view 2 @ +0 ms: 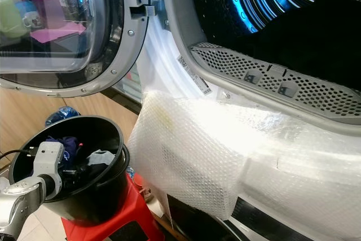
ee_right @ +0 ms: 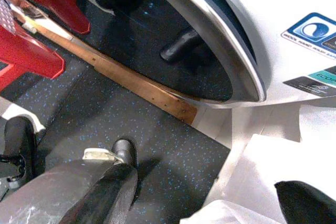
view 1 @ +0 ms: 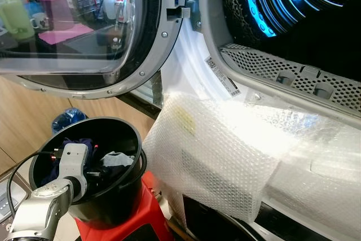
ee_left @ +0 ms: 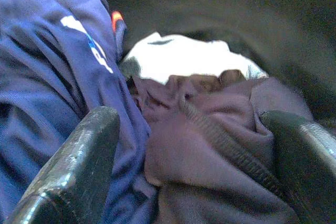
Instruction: Clothes washing
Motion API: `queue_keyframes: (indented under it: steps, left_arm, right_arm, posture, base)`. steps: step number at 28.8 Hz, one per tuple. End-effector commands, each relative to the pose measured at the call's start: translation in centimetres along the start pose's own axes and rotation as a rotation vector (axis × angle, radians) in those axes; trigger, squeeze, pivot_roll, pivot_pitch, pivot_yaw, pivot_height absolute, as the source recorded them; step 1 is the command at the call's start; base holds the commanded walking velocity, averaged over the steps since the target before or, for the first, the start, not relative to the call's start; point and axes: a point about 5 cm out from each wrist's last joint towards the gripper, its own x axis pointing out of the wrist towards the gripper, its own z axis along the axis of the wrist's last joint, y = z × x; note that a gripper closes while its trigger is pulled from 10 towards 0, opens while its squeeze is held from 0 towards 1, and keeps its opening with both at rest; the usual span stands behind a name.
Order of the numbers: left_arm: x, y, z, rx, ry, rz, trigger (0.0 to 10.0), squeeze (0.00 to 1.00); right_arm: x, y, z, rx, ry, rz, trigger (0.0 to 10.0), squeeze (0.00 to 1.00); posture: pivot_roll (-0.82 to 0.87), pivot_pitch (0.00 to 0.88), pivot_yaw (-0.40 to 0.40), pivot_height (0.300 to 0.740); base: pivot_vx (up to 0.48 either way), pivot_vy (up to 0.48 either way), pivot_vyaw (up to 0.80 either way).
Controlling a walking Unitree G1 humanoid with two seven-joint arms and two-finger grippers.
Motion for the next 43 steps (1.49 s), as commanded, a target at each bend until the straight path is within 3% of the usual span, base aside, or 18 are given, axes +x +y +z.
queue_keyframes:
  steps: [1,3,5,12,18,25,34,39,43]
  left_arm:
    - [0.2,-0.3,-1.2,0.010,0.052,-0.002,10.0,0.00]
    - [0.2,-0.4,-1.2,0.022,0.054,-0.001,10.0,0.00]
    - [0.2,-1.1,-0.8,0.169,0.017,-0.027,10.0,0.00]
    - [0.3,-2.6,-0.1,0.183,-0.013,-0.065,10.0,0.00]
    - [0.1,-2.0,1.9,-0.160,-0.114,-0.085,10.0,0.00]
    - [0.9,-0.7,2.3,-0.286,-0.051,-0.120,10.0,0.00]
    - [1.4,3.0,2.4,-0.156,0.063,0.009,10.0,0.00]
    - [1.6,3.9,2.4,-0.153,0.097,0.031,10.0,0.00]
    - [1.7,4.4,2.1,-0.075,0.128,0.024,10.0,0.00]
  right_arm:
    - [0.0,0.0,-0.9,-0.018,0.029,0.001,10.0,0.00]
    - [0.0,0.0,-0.9,-0.032,0.027,0.001,10.0,0.00]
    - [0.0,0.0,-0.8,-0.055,0.016,-0.002,10.0,0.00]
    - [0.0,-0.2,-0.7,-0.116,0.010,-0.009,10.0,0.00]
    - [0.0,-0.5,-0.4,-0.145,0.003,-0.013,10.0,0.00]
    - [0.0,-0.6,0.7,-0.191,-0.014,-0.005,10.0,0.00]
    - [0.1,-0.5,1.4,-0.201,-0.026,0.011,10.0,0.00]
    - [0.1,-0.4,1.5,-0.208,-0.024,0.016,10.0,0.00]
    - [0.1,-0.3,1.6,-0.234,-0.025,0.024,10.0,0.00]
  posture:
    - [0.02,0.019,0.008,0.740]
    - [0.02,0.019,0.008,0.740]
    - [0.02,0.033,0.011,0.740]
    - [0.01,0.029,0.002,0.740]
    - [0.03,0.031,-0.025,0.740]
    - [0.04,0.026,-0.056,0.740]
    - [0.04,0.014,-0.054,0.740]
    - [0.05,0.016,-0.051,0.740]
    - [0.05,0.016,-0.051,0.740]
  base:
    - [0.000,0.000,0.00]
    - [0.000,0.000,0.00]
    - [0.000,0.000,0.00]
    - [0.000,0.000,0.00]
    - [0.000,0.000,0.00]
    - [0.000,0.000,0.00]
    - [0.000,0.000,0.00]
    - [0.000,0.000,0.00]
    - [0.000,0.000,0.00]
